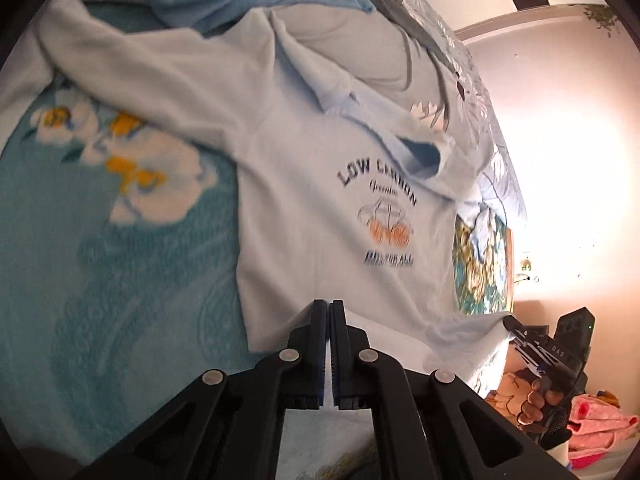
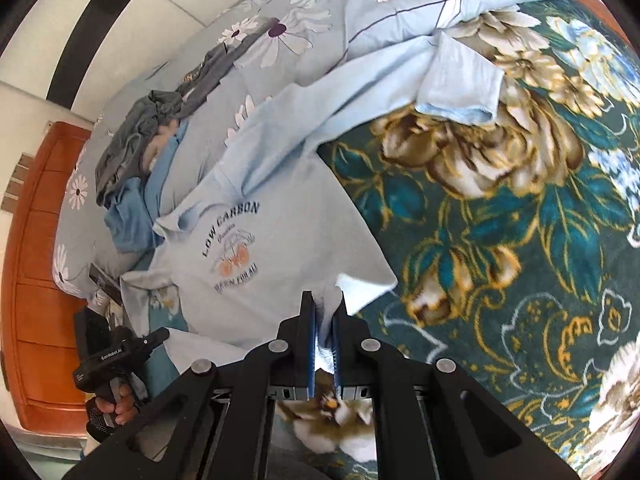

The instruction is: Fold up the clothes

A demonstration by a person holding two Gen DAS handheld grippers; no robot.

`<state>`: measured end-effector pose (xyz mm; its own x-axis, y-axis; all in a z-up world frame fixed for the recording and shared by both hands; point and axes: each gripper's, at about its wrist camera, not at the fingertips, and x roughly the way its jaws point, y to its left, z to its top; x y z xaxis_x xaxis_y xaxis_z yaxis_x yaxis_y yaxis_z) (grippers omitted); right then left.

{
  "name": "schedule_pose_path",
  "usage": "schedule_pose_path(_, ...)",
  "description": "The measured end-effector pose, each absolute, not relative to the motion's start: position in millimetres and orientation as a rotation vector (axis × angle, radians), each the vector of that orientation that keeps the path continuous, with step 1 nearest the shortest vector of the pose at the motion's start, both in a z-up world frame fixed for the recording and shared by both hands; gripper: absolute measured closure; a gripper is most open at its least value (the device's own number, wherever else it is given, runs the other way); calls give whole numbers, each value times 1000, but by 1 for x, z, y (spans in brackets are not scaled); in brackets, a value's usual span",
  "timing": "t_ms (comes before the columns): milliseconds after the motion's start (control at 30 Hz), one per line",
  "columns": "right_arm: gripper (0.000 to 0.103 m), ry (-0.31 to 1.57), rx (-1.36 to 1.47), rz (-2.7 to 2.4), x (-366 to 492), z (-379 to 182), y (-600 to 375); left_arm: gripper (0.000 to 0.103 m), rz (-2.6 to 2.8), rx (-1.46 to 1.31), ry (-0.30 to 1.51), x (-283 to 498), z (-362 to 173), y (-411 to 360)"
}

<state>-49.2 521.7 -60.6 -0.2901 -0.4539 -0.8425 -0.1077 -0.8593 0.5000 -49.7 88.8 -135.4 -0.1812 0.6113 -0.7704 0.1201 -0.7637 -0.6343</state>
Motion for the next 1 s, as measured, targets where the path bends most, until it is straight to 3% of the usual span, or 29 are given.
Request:
schedule_pose_path(267,96,-713,1845,-2265,-122,-96,517,98,2067,-1825,-773,-114,-152,92)
schedule_pose_path(333,96,-708,1872,-2255,-128,-109,518,92,2064,-1807,-786,-103,-154,85)
schedule_pose_path(400,96,-711,1875,-2243,-129,-118,521,77,2056,-1774,-802,-81,-153,78)
schedule_pose_path(467,96,-709,1885,-2229,-128,-126,525,70,2039,-1754,-807,-57,-155,74)
schedule_pose_path(633,96,-702,1906,-2202,-127,-138,529,70,1962,-1848,-729,-20,-188,88)
schedule_pose_path(833,95,-708,1908,-2200,-126,-140,527,70,1912,-1778,-962,-20,-197,72)
schedule_pose_path(967,95,-721,1912,-2198,-123,-140,528,74,1931,-1757,-928,-19,-196,76)
schedule_pose_path(1000,95,-725,1912,-2199,-122,-140,528,80,1944,-1762,-915,-19,-195,78)
